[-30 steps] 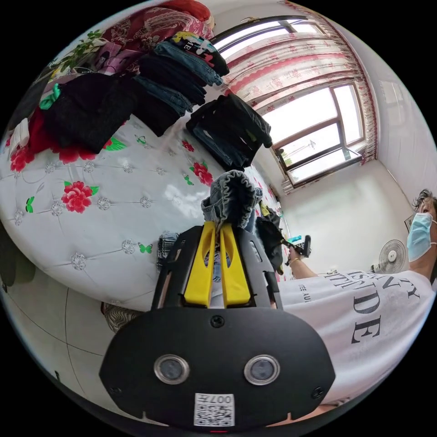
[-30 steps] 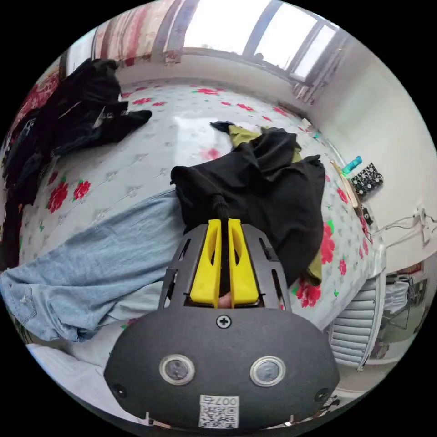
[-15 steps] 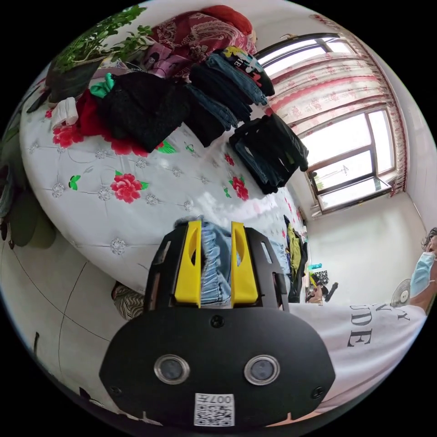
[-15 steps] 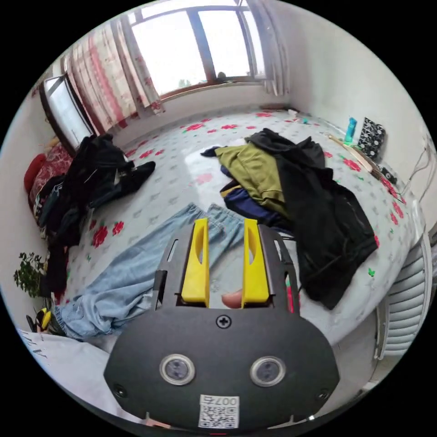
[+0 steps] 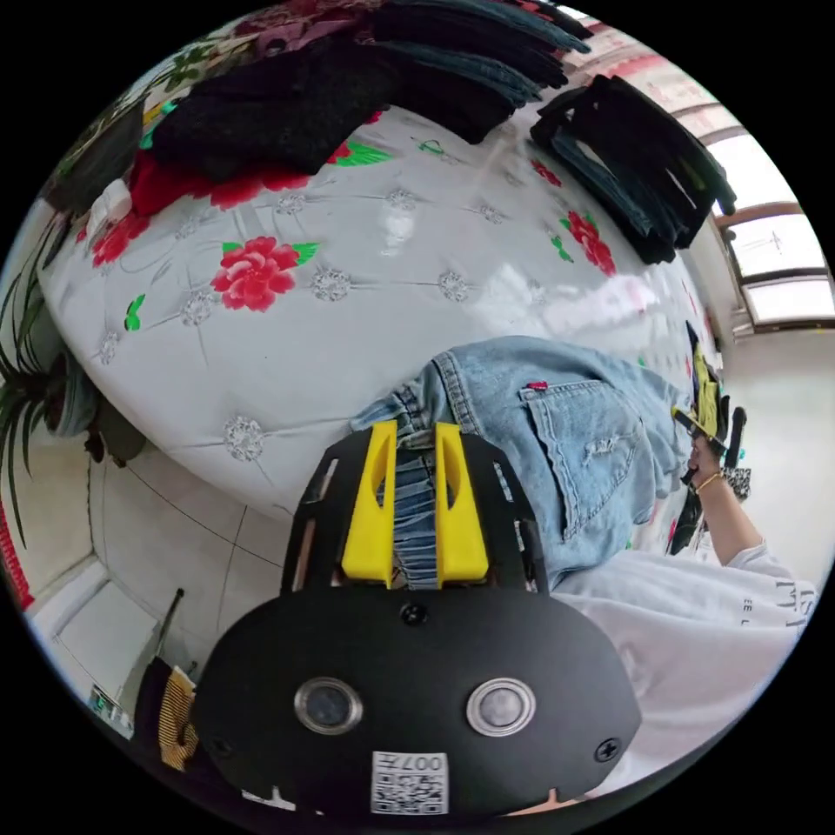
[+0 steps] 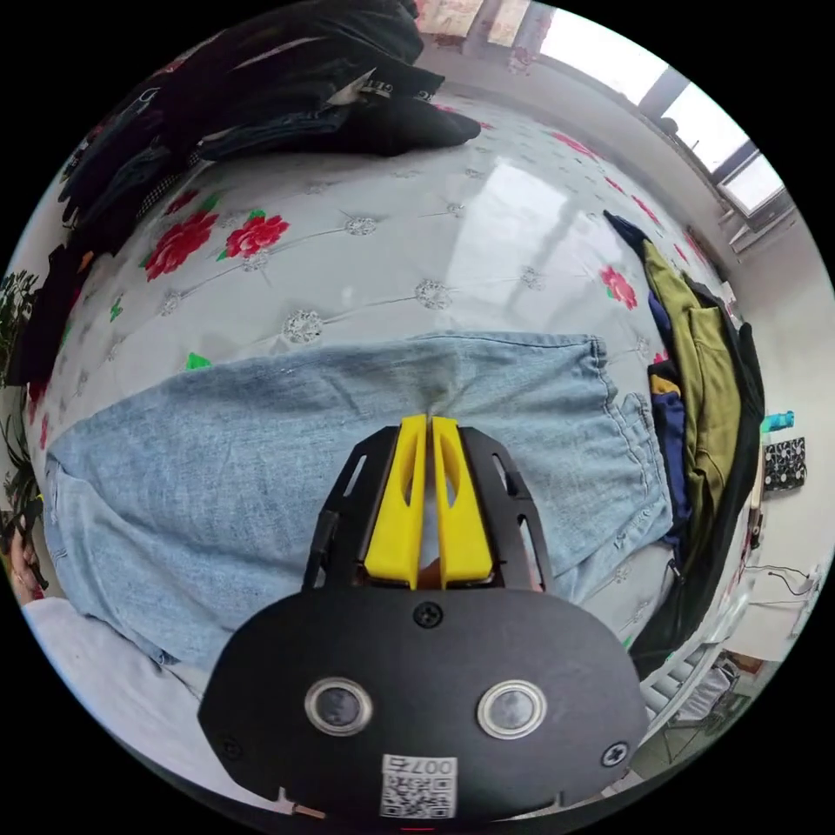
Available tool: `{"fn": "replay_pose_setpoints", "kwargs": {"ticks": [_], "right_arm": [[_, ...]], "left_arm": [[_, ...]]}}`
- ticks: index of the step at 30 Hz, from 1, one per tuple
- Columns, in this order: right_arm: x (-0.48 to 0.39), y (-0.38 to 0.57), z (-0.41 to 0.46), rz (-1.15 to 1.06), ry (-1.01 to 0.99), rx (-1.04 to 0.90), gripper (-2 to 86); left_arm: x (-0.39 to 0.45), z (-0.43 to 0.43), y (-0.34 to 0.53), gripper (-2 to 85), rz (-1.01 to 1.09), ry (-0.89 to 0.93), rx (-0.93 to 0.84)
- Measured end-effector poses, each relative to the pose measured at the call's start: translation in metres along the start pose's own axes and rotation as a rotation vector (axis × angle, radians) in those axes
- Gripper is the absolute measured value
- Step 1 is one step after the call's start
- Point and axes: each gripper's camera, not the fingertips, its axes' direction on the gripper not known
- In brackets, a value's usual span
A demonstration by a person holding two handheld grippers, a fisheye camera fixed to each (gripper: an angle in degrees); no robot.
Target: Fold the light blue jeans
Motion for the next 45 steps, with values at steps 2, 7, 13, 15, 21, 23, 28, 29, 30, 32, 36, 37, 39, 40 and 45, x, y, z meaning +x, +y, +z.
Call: {"fn": "replay_pose_setpoints", "kwargs": {"ticks": [2,7,13,15,21,23,28,29,30,32,36,37,39,40,45], "right_arm": [[0.012,0.000,-0.006,0.028,-0.055,-0.026,0.5],[0.070,0.020,-0.097,0.170,-0.224,0.260,-0.1],[0.099,0.015,-0.253,0.228,-0.096,0.702,0.1],[0.107,-0.014,-0.276,0.244,-0.121,0.747,0.8],[0.111,-0.065,-0.219,0.279,-0.090,0.449,3.8],[0.110,-0.045,-0.191,0.247,-0.126,0.378,4.8],[0.129,0.057,-0.131,0.284,-0.110,0.212,7.0],[0.144,0.086,-0.125,0.339,-0.085,0.189,7.6],[0.164,0.114,-0.122,0.413,-0.058,0.169,8.1],[0.199,0.154,-0.120,0.562,-0.017,0.151,9.0],[0.273,0.210,-0.098,0.787,-0.170,0.079,10.4],[0.279,0.213,-0.093,0.798,-0.192,0.069,10.3],[0.291,0.210,-0.082,0.789,-0.243,0.044,9.6],[0.293,0.208,-0.080,0.781,-0.254,0.041,9.3],[0.301,0.199,-0.092,0.787,-0.361,0.058,2.7]], "left_arm": [[0.006,-0.003,-0.006,-0.1,0.059,-0.009,-0.024],[0.007,-0.075,-0.010,-0.9,0.110,0.167,0.196],[-0.007,-0.178,-0.039,-0.8,0.129,0.492,0.713],[-0.022,-0.195,-0.067,-0.6,0.009,0.427,0.809],[0.020,-0.149,-0.128,5.9,0.178,0.389,0.532],[0.028,-0.112,-0.116,7.8,0.178,0.327,0.422],[0.000,-0.035,-0.062,12.3,0.040,0.319,0.108],[-0.003,-0.034,-0.057,12.8,0.035,0.323,0.090],[-0.009,-0.033,-0.048,13.8,0.030,0.327,0.059],[-0.013,-0.035,-0.038,14.8,0.045,0.333,0.038],[-0.002,-0.030,-0.040,14.3,0.088,0.336,0.011],[0.003,-0.029,-0.047,13.5,0.104,0.314,0.048],[0.007,-0.026,-0.064,11.9,0.089,0.281,0.076],[0.009,-0.022,-0.077,10.3,0.076,0.311,0.070],[0.017,-0.020,-0.116,0.9,0.134,0.292,-0.064]]}}
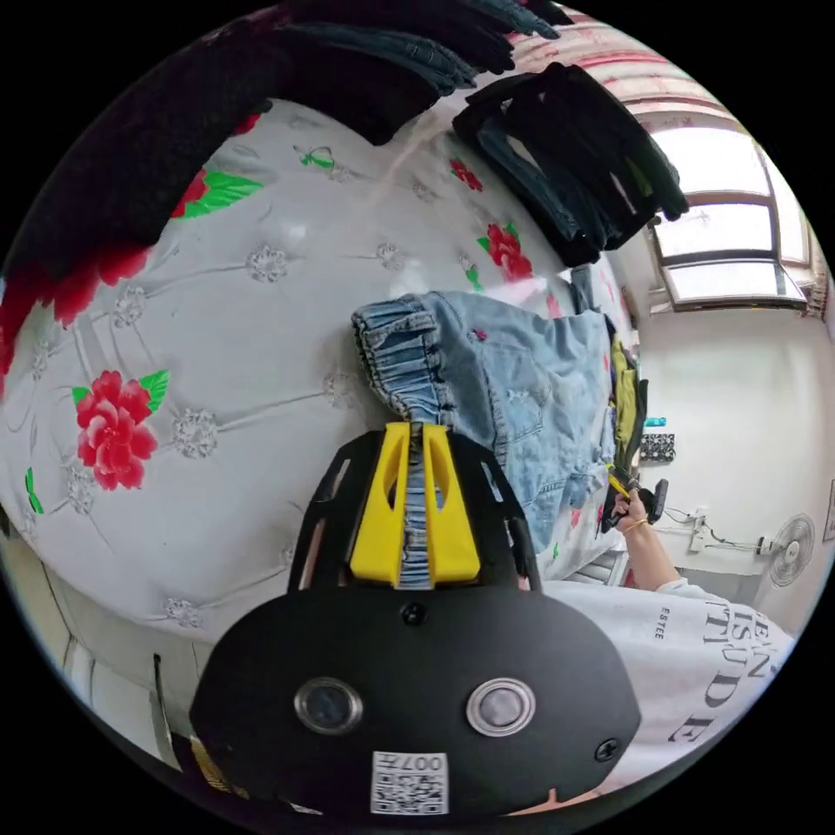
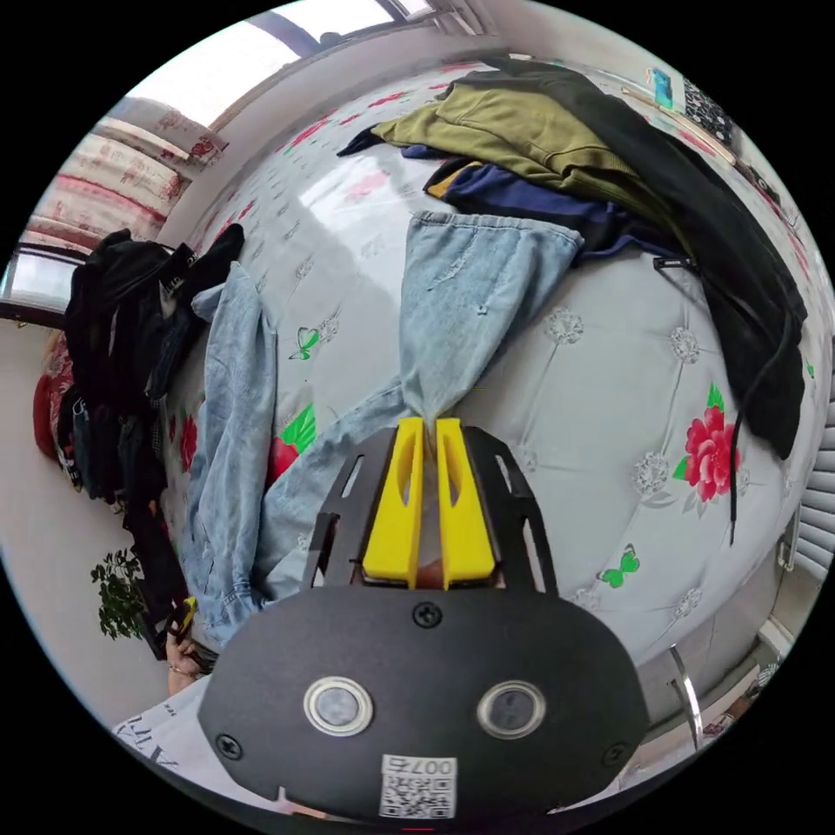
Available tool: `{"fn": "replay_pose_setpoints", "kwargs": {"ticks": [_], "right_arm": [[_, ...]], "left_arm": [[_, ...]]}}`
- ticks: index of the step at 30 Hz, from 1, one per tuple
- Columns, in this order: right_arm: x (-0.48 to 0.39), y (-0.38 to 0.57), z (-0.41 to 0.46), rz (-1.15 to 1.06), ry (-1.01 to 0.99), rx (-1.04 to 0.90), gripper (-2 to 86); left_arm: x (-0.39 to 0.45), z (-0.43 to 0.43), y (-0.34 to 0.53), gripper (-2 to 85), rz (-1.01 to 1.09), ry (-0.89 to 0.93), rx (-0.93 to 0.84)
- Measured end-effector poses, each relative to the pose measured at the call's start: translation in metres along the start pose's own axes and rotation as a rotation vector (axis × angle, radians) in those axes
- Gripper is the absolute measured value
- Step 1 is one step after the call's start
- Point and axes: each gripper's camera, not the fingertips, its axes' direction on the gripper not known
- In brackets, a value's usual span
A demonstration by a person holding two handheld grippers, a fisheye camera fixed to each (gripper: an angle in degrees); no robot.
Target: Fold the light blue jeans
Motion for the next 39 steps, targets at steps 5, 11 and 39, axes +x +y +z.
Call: {"fn": "replay_pose_setpoints", "kwargs": {"ticks": [5,11,39], "right_arm": [[-0.019,0.045,-0.105,-0.127,-0.212,0.269,0.7],[-0.070,0.091,-0.219,-0.228,-0.404,0.507,1.4],[-0.205,-0.021,0.048,-0.418,0.180,-0.171,10.0]], "left_arm": [[0.029,-0.090,0.033,-0.7,0.230,0.211,0.247],[0.019,-0.185,0.061,-0.7,0.238,0.248,0.486],[-0.120,-0.076,-0.018,8.6,-0.306,-0.101,0.200]]}}
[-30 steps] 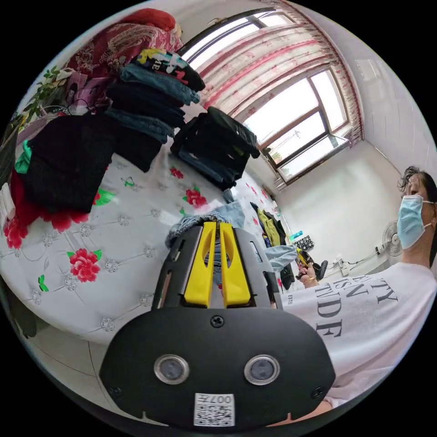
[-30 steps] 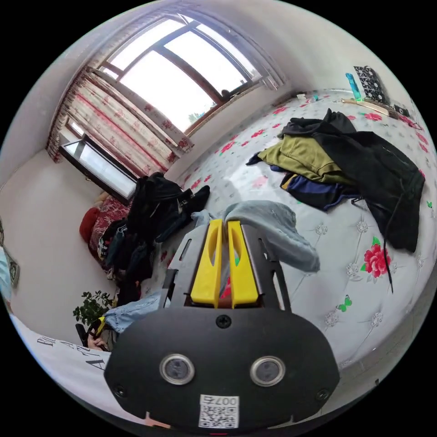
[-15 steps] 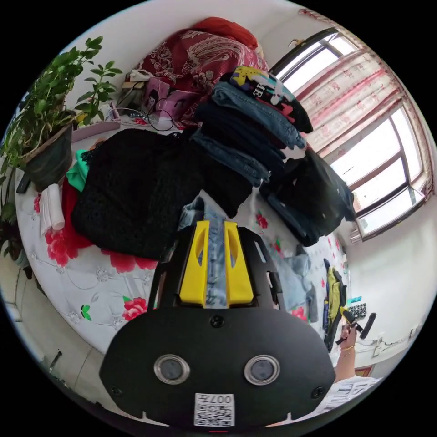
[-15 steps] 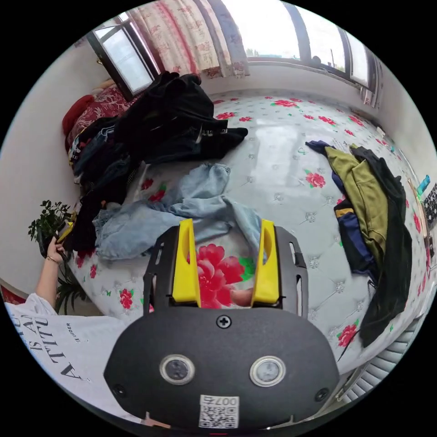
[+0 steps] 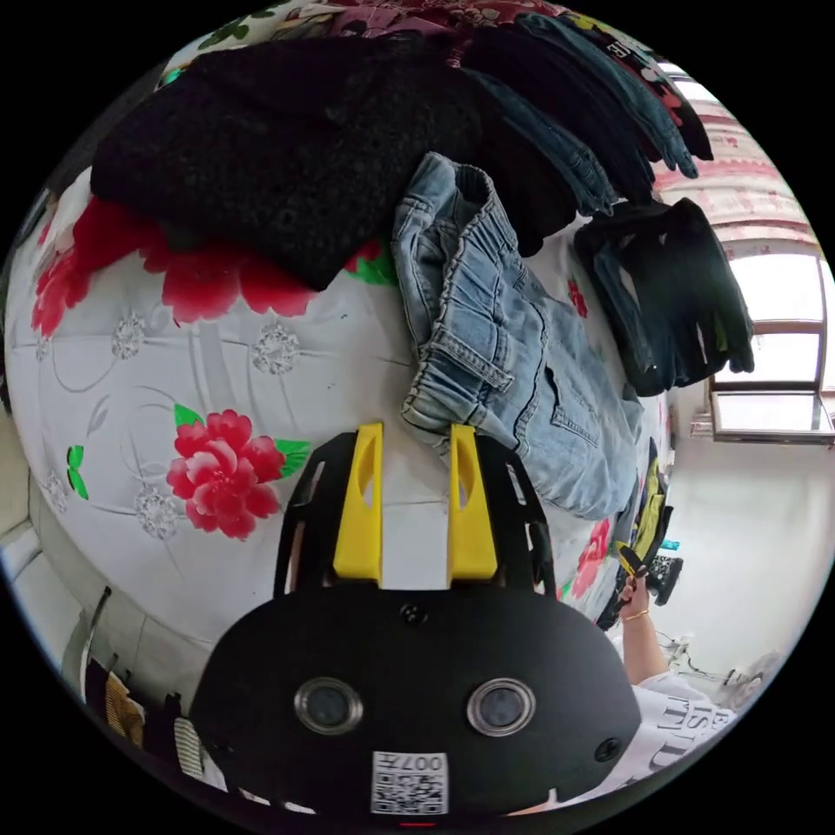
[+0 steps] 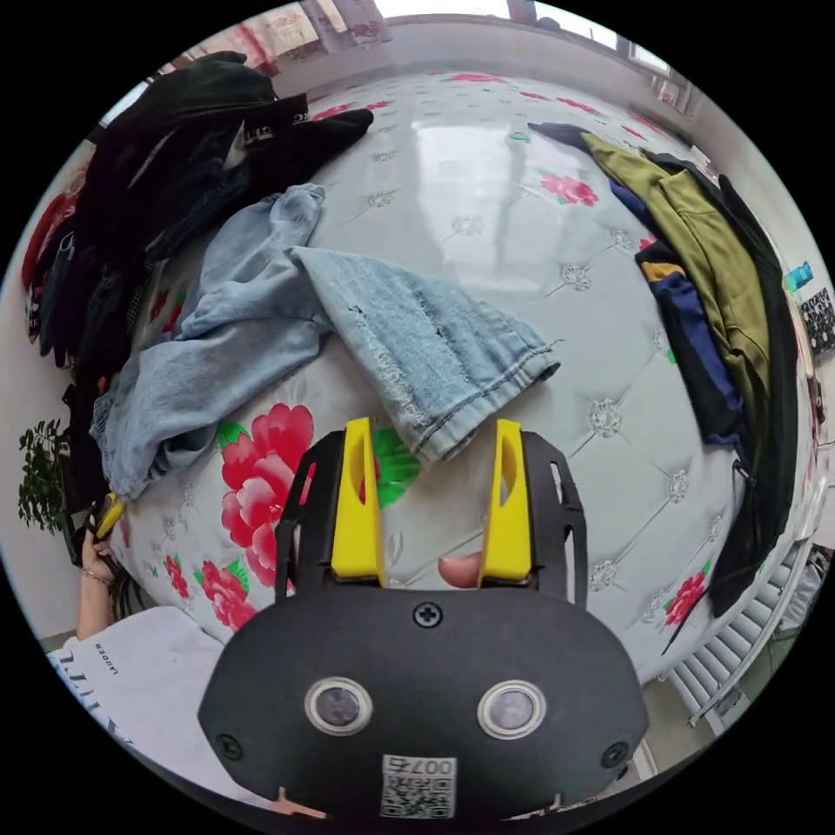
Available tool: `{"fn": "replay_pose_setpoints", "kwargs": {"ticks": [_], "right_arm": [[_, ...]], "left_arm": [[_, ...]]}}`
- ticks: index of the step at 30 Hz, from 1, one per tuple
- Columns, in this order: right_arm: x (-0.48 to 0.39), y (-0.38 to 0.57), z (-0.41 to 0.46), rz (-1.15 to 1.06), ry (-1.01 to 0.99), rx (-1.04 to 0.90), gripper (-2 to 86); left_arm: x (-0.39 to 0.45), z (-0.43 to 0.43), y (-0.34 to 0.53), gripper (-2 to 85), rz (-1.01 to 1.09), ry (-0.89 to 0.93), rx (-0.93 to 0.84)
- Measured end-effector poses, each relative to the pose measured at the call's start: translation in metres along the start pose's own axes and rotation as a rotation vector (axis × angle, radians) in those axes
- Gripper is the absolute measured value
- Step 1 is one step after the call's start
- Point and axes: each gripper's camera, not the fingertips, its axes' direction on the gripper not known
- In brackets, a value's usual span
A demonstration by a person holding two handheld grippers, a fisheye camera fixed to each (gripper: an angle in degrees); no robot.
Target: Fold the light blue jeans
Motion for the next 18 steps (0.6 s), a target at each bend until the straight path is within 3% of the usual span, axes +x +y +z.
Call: {"fn": "replay_pose_setpoints", "kwargs": {"ticks": [2,5,12,14,18], "right_arm": [[0.009,-0.006,-0.004,0.044,0.064,0.005,6.2],[0.024,-0.006,-0.032,0.056,-0.046,0.035,2.4],[0.096,0.094,-0.221,0.071,-0.644,0.530,1.3],[0.104,0.123,-0.264,0.018,-0.693,0.595,1.9],[0.117,0.158,-0.317,0.018,-0.579,0.583,5.1]], "left_arm": [[0.009,0.001,-0.006,5.3,0.080,-0.013,-0.030],[0.017,-0.010,-0.006,1.4,0.171,-0.072,-0.036],[0.000,-0.131,0.034,-0.8,0.307,0.193,0.111],[-0.004,-0.165,0.050,-0.9,0.357,0.170,0.141],[-0.033,-0.216,0.081,-1.0,0.372,0.078,0.149]]}}
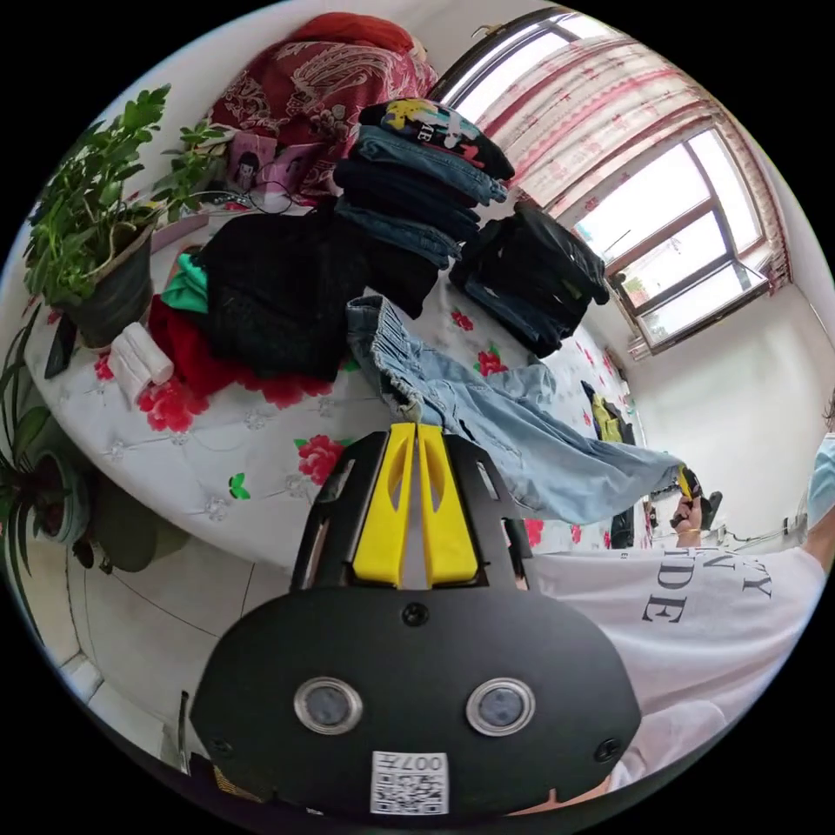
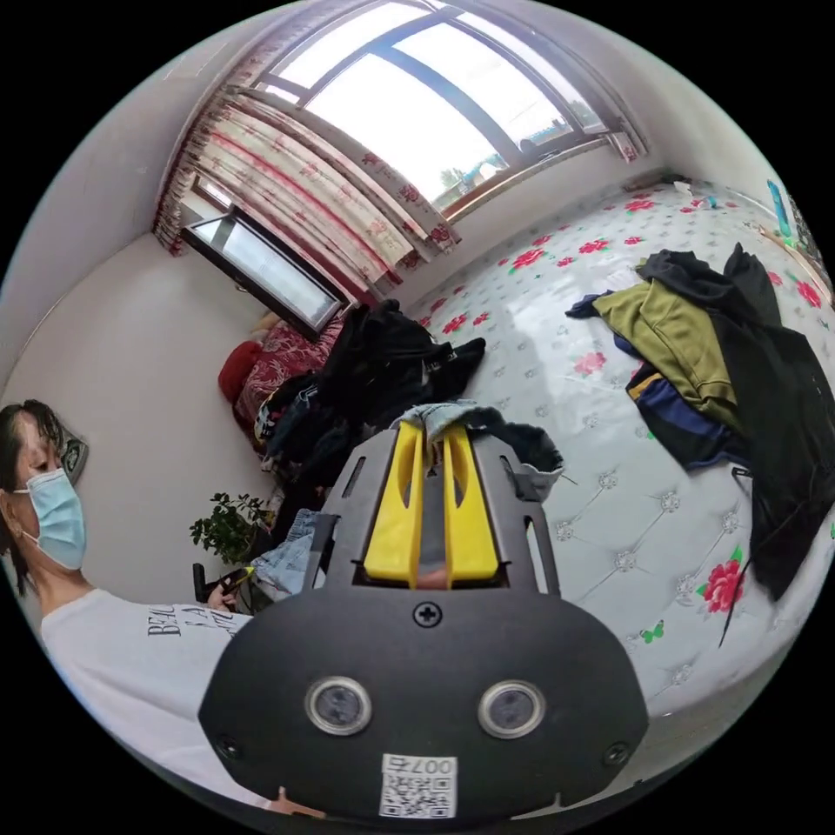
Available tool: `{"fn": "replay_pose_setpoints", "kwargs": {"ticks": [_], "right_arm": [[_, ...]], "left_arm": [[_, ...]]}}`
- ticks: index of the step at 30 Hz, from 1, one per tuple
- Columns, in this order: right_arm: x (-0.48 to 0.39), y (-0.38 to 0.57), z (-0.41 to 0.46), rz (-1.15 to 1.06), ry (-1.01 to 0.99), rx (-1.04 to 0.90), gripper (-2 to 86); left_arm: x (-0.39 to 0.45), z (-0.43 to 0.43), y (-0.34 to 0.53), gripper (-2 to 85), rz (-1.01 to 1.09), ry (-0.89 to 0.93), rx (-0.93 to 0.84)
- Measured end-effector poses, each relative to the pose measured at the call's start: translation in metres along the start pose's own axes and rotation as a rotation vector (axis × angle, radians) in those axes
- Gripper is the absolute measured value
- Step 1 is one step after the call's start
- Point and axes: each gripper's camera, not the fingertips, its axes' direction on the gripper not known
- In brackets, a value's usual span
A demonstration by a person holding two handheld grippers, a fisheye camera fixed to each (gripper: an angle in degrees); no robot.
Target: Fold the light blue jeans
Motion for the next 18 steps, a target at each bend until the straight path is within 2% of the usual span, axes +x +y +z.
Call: {"fn": "replay_pose_setpoints", "kwargs": {"ticks": [3,6,8,11,13,18], "right_arm": [[0.026,0.007,0.015,0.035,0.223,-0.067,7.7],[0.087,0.033,0.055,0.139,0.337,-0.197,9.7],[0.115,0.060,0.068,0.188,0.344,-0.259,10.2],[0.143,0.107,0.071,0.209,0.365,-0.299,10.5],[0.163,0.131,0.065,0.240,0.406,-0.299,10.5],[0.220,0.159,0.052,0.384,0.391,-0.252,9.4]], "left_arm": [[-0.031,0.003,0.025,-1.0,-0.122,-0.057,-0.056],[-0.059,0.039,0.059,-1.0,-0.224,-0.134,-0.172],[-0.070,0.054,0.082,-1.0,-0.267,-0.108,-0.204],[-0.082,0.048,0.112,-1.0,-0.323,-0.048,-0.126],[-0.094,0.036,0.125,-1.0,-0.357,0.021,-0.074],[-0.100,0.026,0.127,-1.0,-0.344,0.039,-0.074]]}}
